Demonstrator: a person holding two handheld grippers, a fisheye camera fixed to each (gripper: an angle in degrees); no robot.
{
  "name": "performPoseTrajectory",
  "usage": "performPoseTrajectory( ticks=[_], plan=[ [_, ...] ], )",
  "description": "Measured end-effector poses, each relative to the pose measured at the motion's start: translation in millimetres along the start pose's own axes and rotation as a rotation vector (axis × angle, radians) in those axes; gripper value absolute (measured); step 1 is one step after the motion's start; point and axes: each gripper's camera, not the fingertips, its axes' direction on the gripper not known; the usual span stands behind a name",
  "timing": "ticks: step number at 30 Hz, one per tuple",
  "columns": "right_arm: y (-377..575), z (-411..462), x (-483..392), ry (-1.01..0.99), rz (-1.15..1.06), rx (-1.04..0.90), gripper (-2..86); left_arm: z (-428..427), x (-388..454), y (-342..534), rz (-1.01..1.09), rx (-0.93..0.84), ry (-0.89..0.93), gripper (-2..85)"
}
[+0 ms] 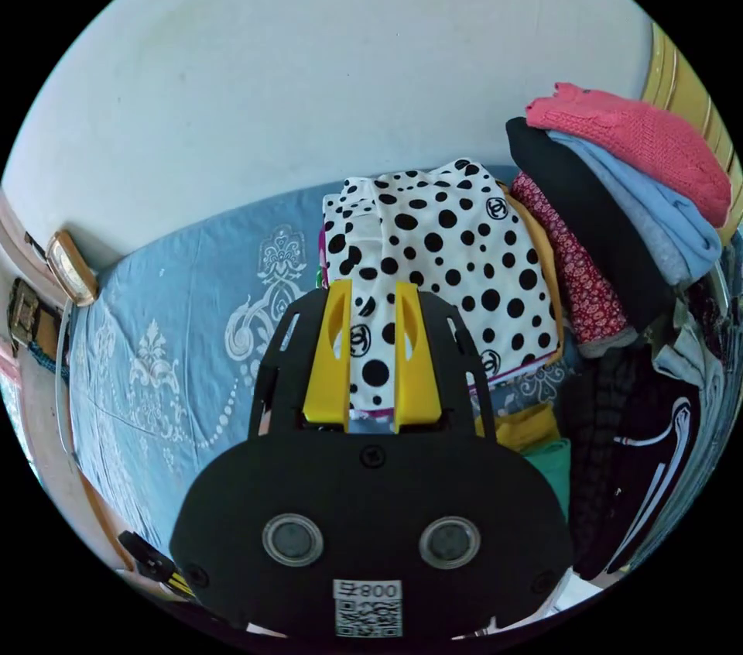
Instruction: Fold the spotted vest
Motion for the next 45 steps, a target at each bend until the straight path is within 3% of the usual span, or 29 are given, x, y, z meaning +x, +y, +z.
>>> performPoseTrajectory(
  ticks=[13,23,32,39,45],
  plan=[
    [-14,56,-80,0.176,-0.034,-0.021,5.2,-65,48,26,-0.075,-0.08,0.087,0.3],
    [31,-28,-105,-0.21,0.012,0.127,2.6,-129,142,28,-0.031,-0.029,0.072,0.2],
    [101,-162,-202,-0.557,-0.226,0.216,1.8,-202,274,47,0.03,0.068,0.001,1.4],
    [186,-256,-286,-0.741,-0.394,0.215,1.5,-288,399,71,0.113,0.248,-0.146,6.1],
    [271,-280,-354,-0.895,-0.459,0.114,1.3,-353,505,110,0.157,0.458,-0.289,10.7]
  ],
)
